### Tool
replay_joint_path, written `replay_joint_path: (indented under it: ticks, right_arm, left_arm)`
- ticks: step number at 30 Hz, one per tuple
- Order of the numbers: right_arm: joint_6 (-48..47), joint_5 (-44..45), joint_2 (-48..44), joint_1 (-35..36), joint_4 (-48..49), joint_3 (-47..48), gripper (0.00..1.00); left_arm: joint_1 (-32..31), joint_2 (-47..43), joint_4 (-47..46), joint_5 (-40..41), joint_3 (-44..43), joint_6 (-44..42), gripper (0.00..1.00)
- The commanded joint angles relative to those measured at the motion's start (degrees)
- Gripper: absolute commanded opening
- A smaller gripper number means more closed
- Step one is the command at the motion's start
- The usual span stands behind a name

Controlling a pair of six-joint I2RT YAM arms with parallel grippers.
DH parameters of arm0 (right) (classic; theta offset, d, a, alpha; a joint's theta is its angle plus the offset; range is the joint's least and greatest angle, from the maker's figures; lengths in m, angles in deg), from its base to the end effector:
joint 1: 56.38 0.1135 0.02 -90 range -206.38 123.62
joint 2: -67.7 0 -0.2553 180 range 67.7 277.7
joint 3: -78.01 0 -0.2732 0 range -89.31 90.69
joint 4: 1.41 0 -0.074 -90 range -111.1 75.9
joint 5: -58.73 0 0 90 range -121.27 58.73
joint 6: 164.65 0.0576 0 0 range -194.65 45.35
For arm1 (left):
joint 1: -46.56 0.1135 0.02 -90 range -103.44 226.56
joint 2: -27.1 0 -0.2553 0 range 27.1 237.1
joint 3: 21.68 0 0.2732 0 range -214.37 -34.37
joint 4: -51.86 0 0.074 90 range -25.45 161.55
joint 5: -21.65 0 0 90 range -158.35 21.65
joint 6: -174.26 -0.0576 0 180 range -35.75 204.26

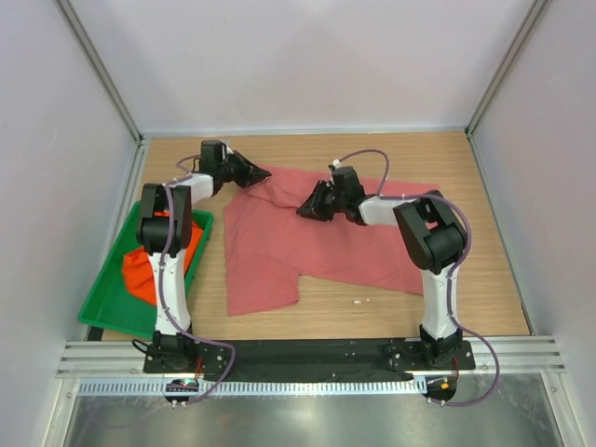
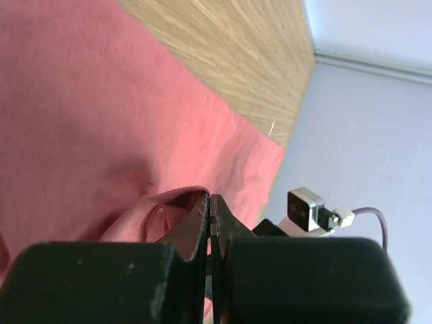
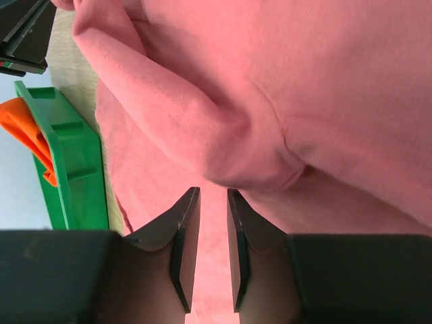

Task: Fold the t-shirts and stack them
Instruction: Fold the tshirt

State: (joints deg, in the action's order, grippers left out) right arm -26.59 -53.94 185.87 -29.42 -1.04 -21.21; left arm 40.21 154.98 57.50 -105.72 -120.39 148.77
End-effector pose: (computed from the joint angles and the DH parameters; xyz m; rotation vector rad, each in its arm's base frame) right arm 0.3991 0.2279 0.0961 0.2039 2.4053 1.1108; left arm 0.5066 -0.0916 0.1135 -0.7810 2.2611 -1.3629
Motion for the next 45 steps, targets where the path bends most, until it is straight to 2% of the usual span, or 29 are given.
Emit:
replay_joint_path:
  ticks: [1,13,21,30,42,43,45]
  right_arm:
    - [-1.64,-0.18,1.18,0.46,-1.81,4.50,0.29]
    - [0.81,4.74,6.72,0.46,-5.24,12.41,0.33]
    - [0.65,11.16,4.87,0.46,-7.52,13.02,0.40]
    - [-0.16,10.90,7.07,-0.94,-9.11,20.05,0.41]
    - [-4.20,9.23,0.13,0.72,-12.26,14.00,0.45]
    - [-4.11,9.66,-0.22,1.16,-12.36,13.65,0.44]
    - [-3.32,10.81,-1.54,1.78,-11.04,11.71,0.35]
  left_arm:
    - [0.28,0.88,-10.35,-1.31,-1.70,5.35,0.00]
    - [0.28,1.42,-9.13,-1.66,-2.40,4.57,0.00]
    - [0.28,0.01,-6.22,-1.22,0.06,1.58,0.00]
    - [0.37,0.27,-3.06,-0.34,-0.82,0.79,0.00]
    - [1.43,0.27,-3.06,-0.08,-0.99,1.85,0.00]
    - [1.43,0.36,-3.15,-0.08,-1.25,1.85,0.00]
    - [1.51,0.71,-3.06,-0.34,-1.34,1.93,0.00]
